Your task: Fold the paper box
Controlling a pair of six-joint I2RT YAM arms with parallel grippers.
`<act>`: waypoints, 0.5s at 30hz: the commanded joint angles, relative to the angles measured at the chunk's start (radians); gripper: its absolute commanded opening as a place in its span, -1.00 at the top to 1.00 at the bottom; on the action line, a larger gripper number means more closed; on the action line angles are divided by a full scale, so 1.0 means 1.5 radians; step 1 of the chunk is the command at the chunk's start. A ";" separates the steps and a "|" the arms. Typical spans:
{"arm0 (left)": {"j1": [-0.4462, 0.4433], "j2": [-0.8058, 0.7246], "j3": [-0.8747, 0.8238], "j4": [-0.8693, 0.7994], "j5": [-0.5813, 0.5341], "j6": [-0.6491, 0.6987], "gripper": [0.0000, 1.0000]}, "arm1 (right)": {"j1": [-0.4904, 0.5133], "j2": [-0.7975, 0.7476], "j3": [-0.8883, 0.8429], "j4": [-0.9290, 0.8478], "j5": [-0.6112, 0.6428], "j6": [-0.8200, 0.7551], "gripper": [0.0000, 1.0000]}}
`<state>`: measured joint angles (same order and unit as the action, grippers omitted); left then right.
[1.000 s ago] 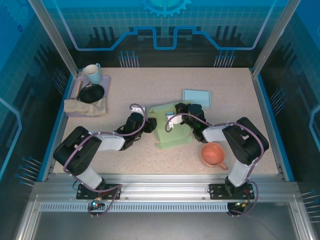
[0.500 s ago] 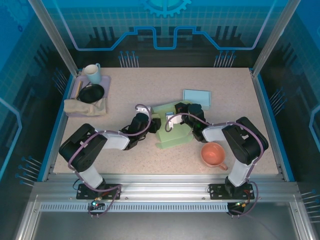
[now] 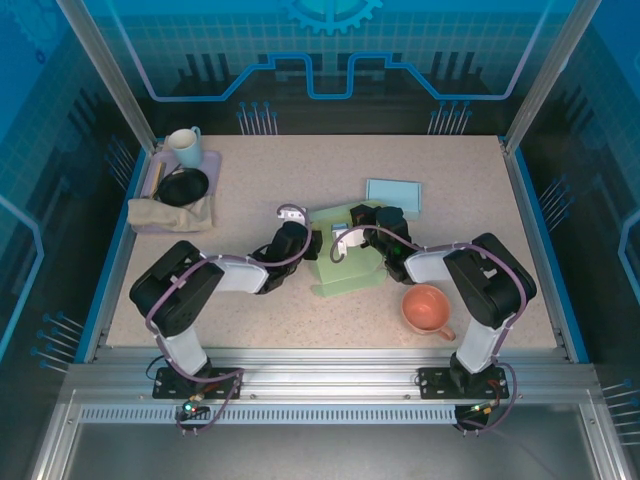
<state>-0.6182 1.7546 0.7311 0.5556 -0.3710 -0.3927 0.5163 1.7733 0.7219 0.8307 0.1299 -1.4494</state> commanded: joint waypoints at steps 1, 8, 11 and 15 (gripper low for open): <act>-0.002 0.018 0.029 -0.016 -0.064 0.007 0.15 | 0.000 0.014 0.008 -0.020 -0.014 0.000 1.00; -0.002 0.042 0.079 -0.144 -0.221 -0.064 0.54 | -0.001 0.018 0.009 -0.020 -0.008 -0.001 1.00; -0.002 0.054 0.095 -0.202 -0.292 -0.086 0.65 | -0.003 0.020 0.009 -0.017 -0.004 -0.002 1.00; 0.003 0.065 0.117 -0.279 -0.357 -0.127 0.76 | -0.006 0.020 0.009 -0.015 0.000 -0.001 1.00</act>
<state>-0.6491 1.8256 0.8963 0.3176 -0.6800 -0.4904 0.5278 1.7809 0.7345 0.8314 0.0853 -1.4494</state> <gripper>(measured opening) 0.127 0.043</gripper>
